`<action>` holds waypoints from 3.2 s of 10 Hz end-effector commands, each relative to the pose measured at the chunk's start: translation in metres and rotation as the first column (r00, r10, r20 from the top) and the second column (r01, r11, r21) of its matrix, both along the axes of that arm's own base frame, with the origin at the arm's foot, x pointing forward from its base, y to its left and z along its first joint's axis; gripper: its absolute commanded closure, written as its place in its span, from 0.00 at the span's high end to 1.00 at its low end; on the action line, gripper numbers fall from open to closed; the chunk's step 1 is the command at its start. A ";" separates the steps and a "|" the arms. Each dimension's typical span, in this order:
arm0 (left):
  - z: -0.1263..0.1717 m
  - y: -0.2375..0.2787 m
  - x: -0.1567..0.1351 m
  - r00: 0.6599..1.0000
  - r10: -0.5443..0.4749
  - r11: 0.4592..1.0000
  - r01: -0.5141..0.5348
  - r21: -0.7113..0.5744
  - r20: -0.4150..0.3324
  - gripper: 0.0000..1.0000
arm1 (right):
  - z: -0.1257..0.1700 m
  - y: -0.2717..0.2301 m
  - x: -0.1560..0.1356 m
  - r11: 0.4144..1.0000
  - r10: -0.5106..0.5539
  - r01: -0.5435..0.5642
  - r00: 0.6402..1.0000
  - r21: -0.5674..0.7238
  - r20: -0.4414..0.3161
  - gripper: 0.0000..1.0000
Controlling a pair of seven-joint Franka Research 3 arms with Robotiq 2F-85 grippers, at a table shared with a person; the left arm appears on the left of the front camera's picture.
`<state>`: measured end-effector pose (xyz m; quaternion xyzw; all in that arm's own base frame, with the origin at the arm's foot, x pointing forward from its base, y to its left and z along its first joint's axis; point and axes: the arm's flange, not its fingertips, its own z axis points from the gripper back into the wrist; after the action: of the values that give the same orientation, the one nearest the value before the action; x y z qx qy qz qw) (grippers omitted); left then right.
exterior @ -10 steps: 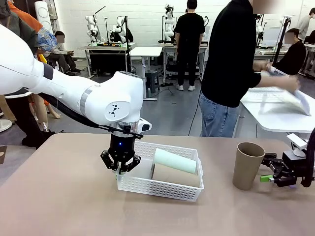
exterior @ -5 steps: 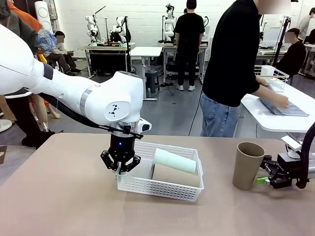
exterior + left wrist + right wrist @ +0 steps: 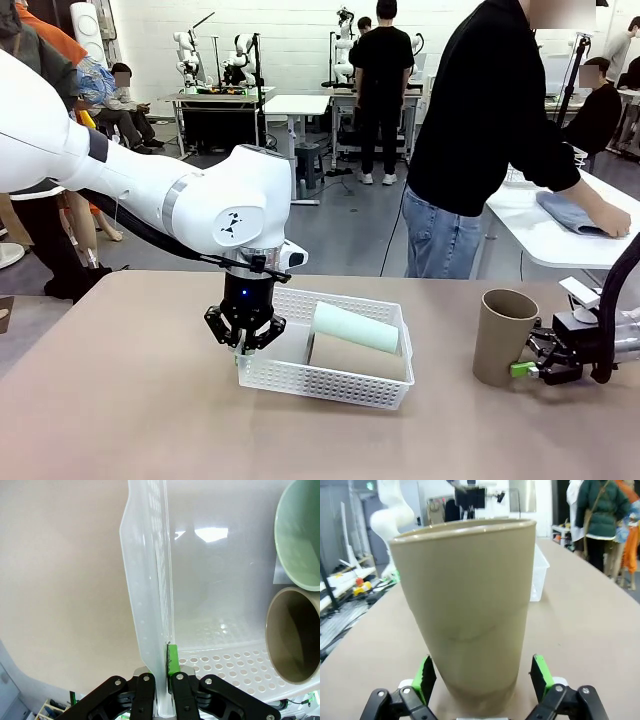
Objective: Clean and organize the cups into the basket.
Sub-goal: Pick up the Reusable plastic cup from the right side of the table and stack it inside the Organizing basket in the center of the table.
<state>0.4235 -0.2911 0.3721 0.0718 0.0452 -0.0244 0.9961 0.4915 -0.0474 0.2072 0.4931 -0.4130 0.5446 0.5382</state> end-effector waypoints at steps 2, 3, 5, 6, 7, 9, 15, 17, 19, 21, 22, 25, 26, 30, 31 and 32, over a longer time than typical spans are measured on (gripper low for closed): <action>-0.002 0.001 -0.001 1.000 -0.012 1.000 0.012 0.006 -0.001 0.00 | -0.004 0.015 0.009 1.000 -0.018 0.018 1.000 -0.013 -0.024 1.00; -0.002 0.001 -0.001 1.000 -0.012 1.000 0.012 0.006 -0.001 0.00 | -0.004 0.020 0.009 1.000 -0.007 0.006 1.000 -0.014 -0.025 1.00; -0.002 0.001 -0.001 1.000 -0.012 1.000 0.012 0.006 -0.001 0.00 | -0.006 0.027 0.010 1.000 0.010 -0.010 0.999 -0.014 -0.032 1.00; -0.002 0.001 -0.001 1.000 -0.012 1.000 0.012 0.006 -0.001 0.00 | -0.006 0.032 0.009 1.000 0.017 -0.018 0.999 -0.014 -0.031 1.00; -0.002 0.001 -0.001 1.000 -0.012 1.000 0.012 0.006 -0.001 0.00 | -0.005 0.035 0.008 0.999 0.029 -0.030 0.999 -0.014 -0.022 1.00; -0.002 0.001 -0.001 1.000 -0.012 1.000 0.012 0.006 -0.001 0.00 | -0.005 0.036 0.006 0.998 0.058 -0.058 0.998 0.003 -0.010 0.41; -0.002 0.001 -0.001 1.000 -0.012 1.000 0.012 0.006 -0.001 0.00 | 0.017 0.037 -0.006 1.000 0.026 -0.026 1.000 -0.002 -0.006 0.00; -0.002 0.001 -0.001 1.000 -0.012 1.000 0.012 0.006 -0.001 0.00 | 0.078 0.050 -0.027 0.998 0.064 -0.063 0.993 0.022 -0.096 0.00; -0.002 0.001 -0.001 1.000 -0.012 1.000 0.012 0.006 -0.001 0.00 | 0.136 0.059 -0.038 1.000 0.011 -0.009 0.992 0.016 -0.122 0.00; -0.002 0.001 -0.001 1.000 -0.012 1.000 0.012 0.006 -0.001 0.00 | 0.184 0.066 -0.047 0.999 -0.036 0.041 0.990 0.034 -0.134 0.00; -0.002 0.001 -0.001 1.000 -0.012 1.000 0.012 0.006 -0.001 0.00 | 0.196 0.068 -0.051 0.997 -0.063 0.067 0.992 0.026 -0.107 0.00; -0.002 0.001 -0.001 1.000 -0.012 1.000 0.012 0.006 -0.001 0.00 | 0.208 0.058 -0.049 0.999 -0.027 0.030 0.995 0.028 -0.093 0.00; -0.002 0.001 -0.001 1.000 -0.012 1.000 0.012 0.006 -0.001 0.00 | 0.208 0.058 -0.049 0.999 -0.027 0.030 0.995 0.028 -0.093 0.00; -0.002 0.001 -0.001 1.000 -0.012 1.000 0.012 0.006 -0.001 0.00 | 0.208 0.058 -0.049 0.999 -0.027 0.030 0.995 0.028 -0.093 0.00; -0.002 0.001 -0.001 1.000 -0.012 1.000 0.012 0.006 -0.001 0.00 | 0.208 0.058 -0.049 0.999 -0.027 0.030 0.995 0.028 -0.093 0.00; -0.002 0.001 -0.001 1.000 -0.012 1.000 0.012 0.006 -0.001 0.00 | 0.206 0.058 -0.051 0.998 -0.052 0.055 0.994 0.029 -0.093 0.78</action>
<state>0.4235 -0.2911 0.3720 0.0718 0.0453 -0.0244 0.9961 0.4403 0.0102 0.4127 0.5148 -0.4097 0.4999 0.5633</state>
